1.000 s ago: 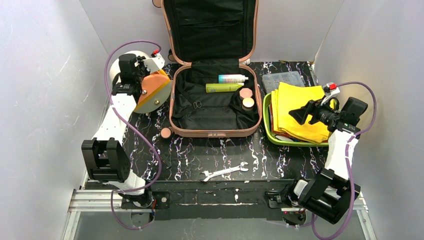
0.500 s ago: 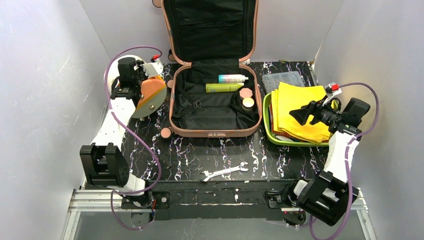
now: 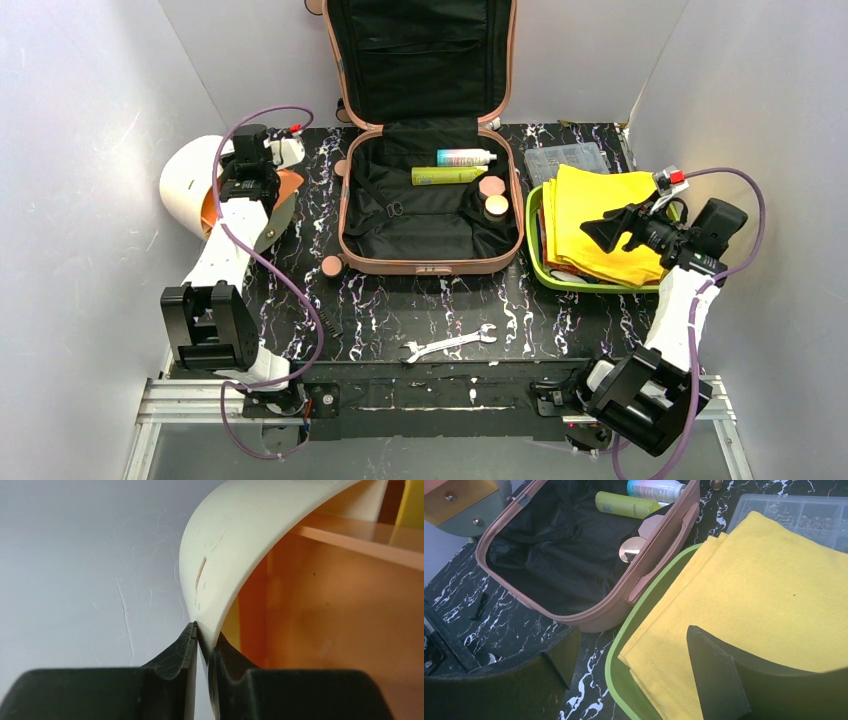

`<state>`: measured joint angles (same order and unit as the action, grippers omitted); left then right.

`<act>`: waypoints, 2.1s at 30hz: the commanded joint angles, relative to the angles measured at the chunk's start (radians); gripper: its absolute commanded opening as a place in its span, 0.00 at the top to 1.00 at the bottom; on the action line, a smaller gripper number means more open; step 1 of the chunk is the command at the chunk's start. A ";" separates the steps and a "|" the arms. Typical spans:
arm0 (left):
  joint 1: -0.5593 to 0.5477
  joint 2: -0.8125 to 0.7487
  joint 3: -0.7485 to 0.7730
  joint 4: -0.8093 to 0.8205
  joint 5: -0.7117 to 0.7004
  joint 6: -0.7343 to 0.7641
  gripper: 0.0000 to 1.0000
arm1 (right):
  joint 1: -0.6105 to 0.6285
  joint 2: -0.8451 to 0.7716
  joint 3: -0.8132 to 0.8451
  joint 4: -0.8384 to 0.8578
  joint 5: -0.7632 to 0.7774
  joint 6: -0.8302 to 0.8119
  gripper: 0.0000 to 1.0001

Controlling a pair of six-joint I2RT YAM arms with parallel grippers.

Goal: Open, take out, and arrange the luggage
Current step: Move the storage box to the corner of the board, then adjust the storage box in the drawer.

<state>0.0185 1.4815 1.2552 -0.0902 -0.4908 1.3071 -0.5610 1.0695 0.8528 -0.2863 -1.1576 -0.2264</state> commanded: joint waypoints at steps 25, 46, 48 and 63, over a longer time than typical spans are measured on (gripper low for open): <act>-0.158 0.181 0.199 -0.405 -0.113 -0.297 0.65 | -0.063 -0.049 0.014 -0.036 -0.114 -0.004 0.12; -0.171 0.077 0.370 -0.380 -0.022 -0.390 0.02 | 0.293 -0.029 0.042 -0.096 0.206 -0.041 0.07; -0.165 0.061 0.342 -0.356 -0.013 -0.381 0.02 | 0.331 -0.025 0.052 -0.096 0.221 -0.039 0.10; 0.188 -0.095 0.428 -0.410 0.488 -0.875 0.02 | 0.820 0.287 0.301 -0.096 0.578 -0.122 0.21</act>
<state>0.1432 1.4464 1.7504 -0.5655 -0.1207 0.5724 0.1371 1.2518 1.0546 -0.3893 -0.6880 -0.3130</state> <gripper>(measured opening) 0.983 0.808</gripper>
